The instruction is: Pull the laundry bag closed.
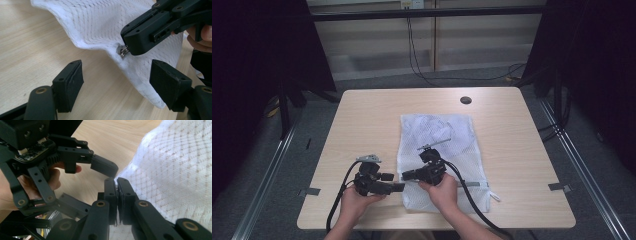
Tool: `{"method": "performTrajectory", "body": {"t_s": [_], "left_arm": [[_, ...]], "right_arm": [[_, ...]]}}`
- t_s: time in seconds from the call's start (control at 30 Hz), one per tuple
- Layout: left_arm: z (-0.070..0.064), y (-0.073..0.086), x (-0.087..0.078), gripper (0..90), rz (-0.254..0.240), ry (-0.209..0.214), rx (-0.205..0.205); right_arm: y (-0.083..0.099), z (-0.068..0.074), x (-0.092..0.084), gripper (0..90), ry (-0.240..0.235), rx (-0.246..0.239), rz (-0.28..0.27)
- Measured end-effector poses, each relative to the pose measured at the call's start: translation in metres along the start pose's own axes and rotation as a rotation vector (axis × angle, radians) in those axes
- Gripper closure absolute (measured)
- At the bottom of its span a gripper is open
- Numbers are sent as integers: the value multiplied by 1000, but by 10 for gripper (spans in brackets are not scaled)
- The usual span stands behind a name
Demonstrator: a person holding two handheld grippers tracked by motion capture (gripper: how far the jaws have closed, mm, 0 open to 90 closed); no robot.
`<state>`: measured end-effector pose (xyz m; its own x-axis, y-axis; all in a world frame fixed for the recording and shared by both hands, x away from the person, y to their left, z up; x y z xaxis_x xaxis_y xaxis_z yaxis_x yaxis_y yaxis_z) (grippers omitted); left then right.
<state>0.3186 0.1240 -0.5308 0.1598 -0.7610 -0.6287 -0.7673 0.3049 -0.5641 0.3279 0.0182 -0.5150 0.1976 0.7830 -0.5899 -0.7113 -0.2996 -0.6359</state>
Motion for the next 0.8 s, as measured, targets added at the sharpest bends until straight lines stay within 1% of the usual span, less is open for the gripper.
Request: {"method": "performTrajectory", "body": {"t_s": [0.1,0.13,0.2,0.23,0.27,0.3,0.43,0.47,0.57,0.63,0.7,0.8], "left_arm": [[-2,1,4,294,6,12,-3],[-3,1,5,300,3,6,-10],[-4,0,5,331,0,10,-13],[-4,-1,6,342,-2,24,-15],[-4,-1,6,350,-2,24,-15],[-6,-1,8,367,-1,33,-16],[-7,-1,10,422,-7,44,-25],[-8,-1,11,443,-8,60,-33],[-8,0,12,482,2,69,-27],[-10,0,13,508,1,79,-45],[-9,-1,14,533,-1,72,-45],[-7,0,14,596,7,62,-44]], "right_arm": [[-1,1,0,872,0,-3,-1],[-1,1,0,872,1,0,0],[-1,2,0,871,-2,4,2],[-1,2,0,872,-1,-4,-3],[-1,3,1,872,-3,0,-1],[-1,3,0,872,-5,3,2],[-2,3,1,871,-8,-2,-5],[-2,3,1,871,-7,-6,-5],[-2,4,0,871,-11,-6,-8],[-2,4,0,871,-13,-5,-9],[-2,4,0,871,-13,-7,-12],[-3,5,0,871,-15,-5,-17]]}}
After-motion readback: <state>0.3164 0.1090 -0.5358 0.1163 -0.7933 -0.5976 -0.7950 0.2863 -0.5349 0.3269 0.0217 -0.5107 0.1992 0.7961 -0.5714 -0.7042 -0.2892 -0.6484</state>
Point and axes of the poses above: each handheld gripper's, and its own axes: x roughly forward along the jaws, y roughly out of its underside, z roughly to its left, the point moved 8 cm from there along x, roughly forward along the jaws, and after that the axes turned 8 degrees about -x, right-handed, at the moved point
